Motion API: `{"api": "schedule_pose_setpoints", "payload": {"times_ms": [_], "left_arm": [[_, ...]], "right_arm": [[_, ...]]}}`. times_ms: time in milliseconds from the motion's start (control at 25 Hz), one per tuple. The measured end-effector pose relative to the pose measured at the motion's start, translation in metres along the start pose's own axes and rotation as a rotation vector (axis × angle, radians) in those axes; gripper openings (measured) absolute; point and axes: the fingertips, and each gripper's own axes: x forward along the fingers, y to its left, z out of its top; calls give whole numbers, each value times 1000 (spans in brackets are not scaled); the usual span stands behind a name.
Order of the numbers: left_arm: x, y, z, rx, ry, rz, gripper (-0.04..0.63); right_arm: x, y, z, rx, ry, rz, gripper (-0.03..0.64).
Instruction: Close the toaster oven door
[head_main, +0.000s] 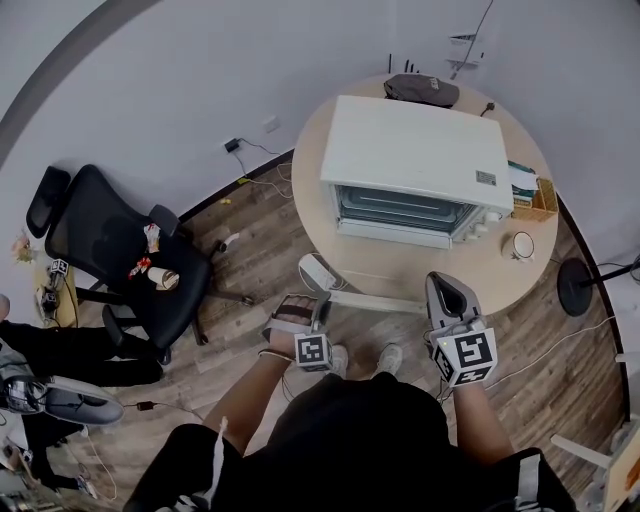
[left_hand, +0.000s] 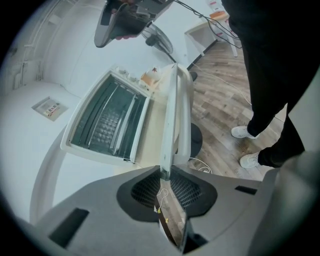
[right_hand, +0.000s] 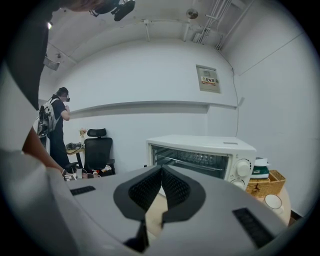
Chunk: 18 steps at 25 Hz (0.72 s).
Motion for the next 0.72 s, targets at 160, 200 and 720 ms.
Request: {"api": "schedule_pose_setpoints", "payload": {"times_ms": [160, 200, 720], "left_arm": [[-13, 20, 3, 9, -21, 21, 55], [-15, 24, 4, 10, -21, 24, 54], [-36, 89, 14, -34, -24, 173, 35]], "right_arm": [[1, 0, 3, -8, -5, -2, -3], [1, 0, 3, -10, -6, -3, -3], [0, -2, 5, -13, -28, -17, 2]]}}
